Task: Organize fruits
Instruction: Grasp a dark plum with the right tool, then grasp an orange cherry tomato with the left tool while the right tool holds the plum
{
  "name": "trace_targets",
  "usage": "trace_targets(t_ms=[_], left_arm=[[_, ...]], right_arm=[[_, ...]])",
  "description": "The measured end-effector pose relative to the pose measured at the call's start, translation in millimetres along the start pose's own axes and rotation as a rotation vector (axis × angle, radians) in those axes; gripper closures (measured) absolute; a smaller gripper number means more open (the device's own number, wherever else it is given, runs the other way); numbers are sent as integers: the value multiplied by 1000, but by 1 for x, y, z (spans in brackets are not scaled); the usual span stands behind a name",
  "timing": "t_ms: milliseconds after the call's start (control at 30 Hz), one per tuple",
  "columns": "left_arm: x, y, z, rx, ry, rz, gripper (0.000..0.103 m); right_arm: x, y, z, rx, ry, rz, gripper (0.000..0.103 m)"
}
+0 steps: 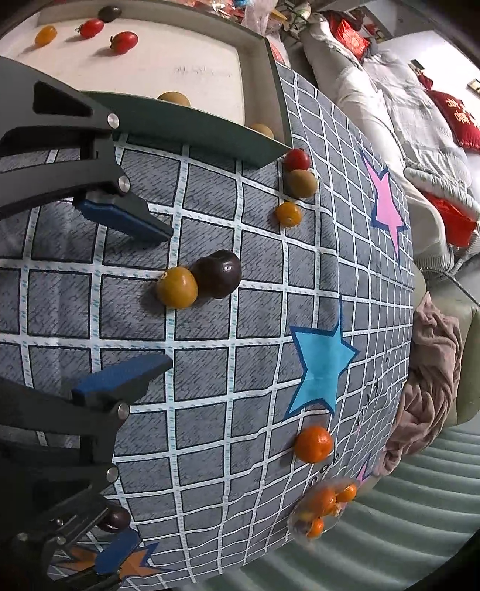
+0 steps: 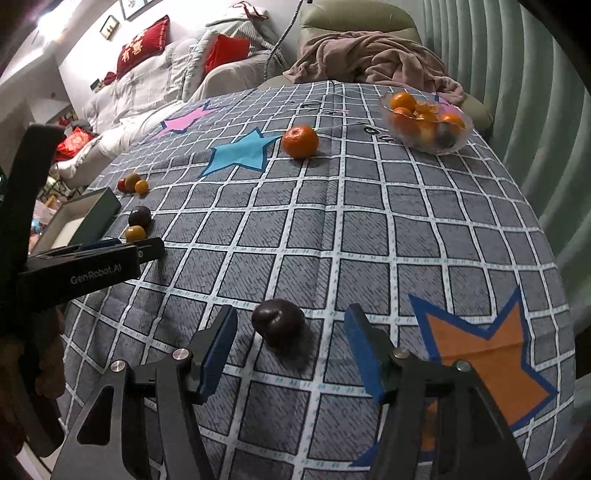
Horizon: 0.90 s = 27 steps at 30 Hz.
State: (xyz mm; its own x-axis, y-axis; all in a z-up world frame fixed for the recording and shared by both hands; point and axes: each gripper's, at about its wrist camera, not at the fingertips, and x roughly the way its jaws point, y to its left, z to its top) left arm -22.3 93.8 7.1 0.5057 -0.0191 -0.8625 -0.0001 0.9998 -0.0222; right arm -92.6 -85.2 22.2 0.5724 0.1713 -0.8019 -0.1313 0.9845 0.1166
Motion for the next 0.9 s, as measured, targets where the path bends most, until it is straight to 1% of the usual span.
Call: trace_targets(t_ms=[33, 67, 100, 133, 167, 200, 367, 467, 600, 767, 900], left_arm=[[0, 0, 0, -2, -2, -1, 49], [-1, 0, 0, 0, -6, -1, 57], [-2, -1, 0, 4, -9, -5, 67], [-3, -1, -1, 11, -12, -7, 71], [-4, -1, -1, 13, -13, -9, 79], [-4, 0, -2, 13, -13, -16, 83], [-15, 9, -17, 12, -8, -74, 83], [-21, 14, -27, 14, -10, -93, 83], [-28, 21, -36, -12, 0, -114, 83], [-30, 23, -41, -12, -4, -109, 83], [-29, 22, -39, -5, -6, -81, 82]], right_arm=[[1, 2, 0, -9, 2, -6, 45], [1, 5, 0, -24, 3, -19, 51], [1, 7, -1, -36, 3, -30, 65], [0, 9, -2, -45, 3, -25, 72], [-1, 10, -3, -45, 4, -18, 72], [-2, 11, -4, -47, 4, -16, 72], [-8, 6, -10, -12, 6, 20, 72], [-11, 4, -14, 3, 4, 33, 72], [-15, 4, -18, 8, 5, 35, 72], [-18, 5, -22, 9, 10, 35, 72], [-18, 5, -22, 5, 12, 31, 72]])
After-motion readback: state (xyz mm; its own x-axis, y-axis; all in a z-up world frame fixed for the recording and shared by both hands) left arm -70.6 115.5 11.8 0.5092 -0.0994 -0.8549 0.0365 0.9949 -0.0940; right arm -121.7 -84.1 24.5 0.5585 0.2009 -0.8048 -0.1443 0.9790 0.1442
